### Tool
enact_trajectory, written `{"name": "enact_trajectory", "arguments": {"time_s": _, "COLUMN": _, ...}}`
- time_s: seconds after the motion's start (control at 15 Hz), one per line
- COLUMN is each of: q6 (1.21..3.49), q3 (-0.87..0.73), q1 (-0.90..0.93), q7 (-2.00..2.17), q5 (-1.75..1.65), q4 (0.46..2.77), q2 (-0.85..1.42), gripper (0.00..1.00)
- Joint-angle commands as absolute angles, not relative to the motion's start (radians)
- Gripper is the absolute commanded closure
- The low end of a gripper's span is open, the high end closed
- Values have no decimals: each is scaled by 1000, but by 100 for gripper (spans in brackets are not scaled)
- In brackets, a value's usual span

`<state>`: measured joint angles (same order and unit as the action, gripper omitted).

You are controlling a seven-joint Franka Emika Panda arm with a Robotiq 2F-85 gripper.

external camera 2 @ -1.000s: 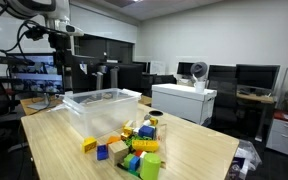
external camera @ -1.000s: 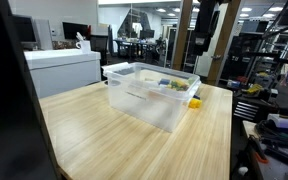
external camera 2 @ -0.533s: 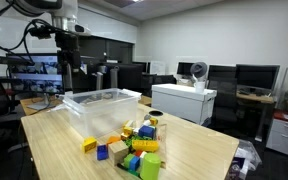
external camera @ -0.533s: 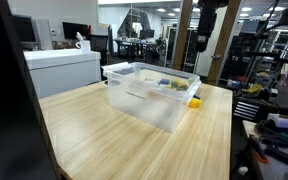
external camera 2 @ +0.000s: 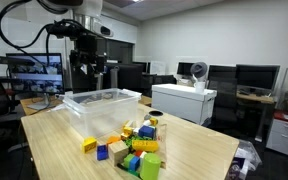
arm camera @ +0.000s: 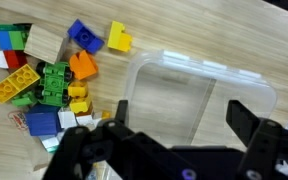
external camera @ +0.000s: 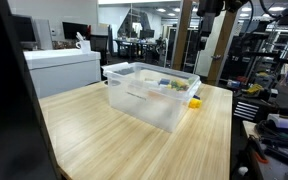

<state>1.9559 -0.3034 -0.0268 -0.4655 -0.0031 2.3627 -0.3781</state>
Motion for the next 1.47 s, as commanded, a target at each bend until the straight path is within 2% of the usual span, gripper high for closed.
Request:
{"name": "enact_trajectory", "arguments": {"time_s": 0.0, "q6": 1937, "q3": -346, "q1": -55, "q7": -653, "q5": 2, "q4": 2286, "q2": -265, "gripper": 0}}
{"name": "enact_trajectory", "arguments": {"time_s": 0.53, "q6": 2065, "q3": -362, "q1": -197, "q7": -683, "q5": -69, "q4": 2199, "q2": -60, "gripper": 0}}
{"name": "enact_trajectory", "arguments": {"time_s": 1.0, "q6": 2220, "q3": -379, "q1": -352, "q7": -482, "q5": -109, "q4": 2076, "q2": 210, "gripper": 0}}
{"name": "enact_trajectory", "arguments": {"time_s": 1.4, "q6": 2240, "q3": -355, "q1": -363, "q7": -356, "q5": -146, "q4": 2008, "q2": 299, "gripper": 0}}
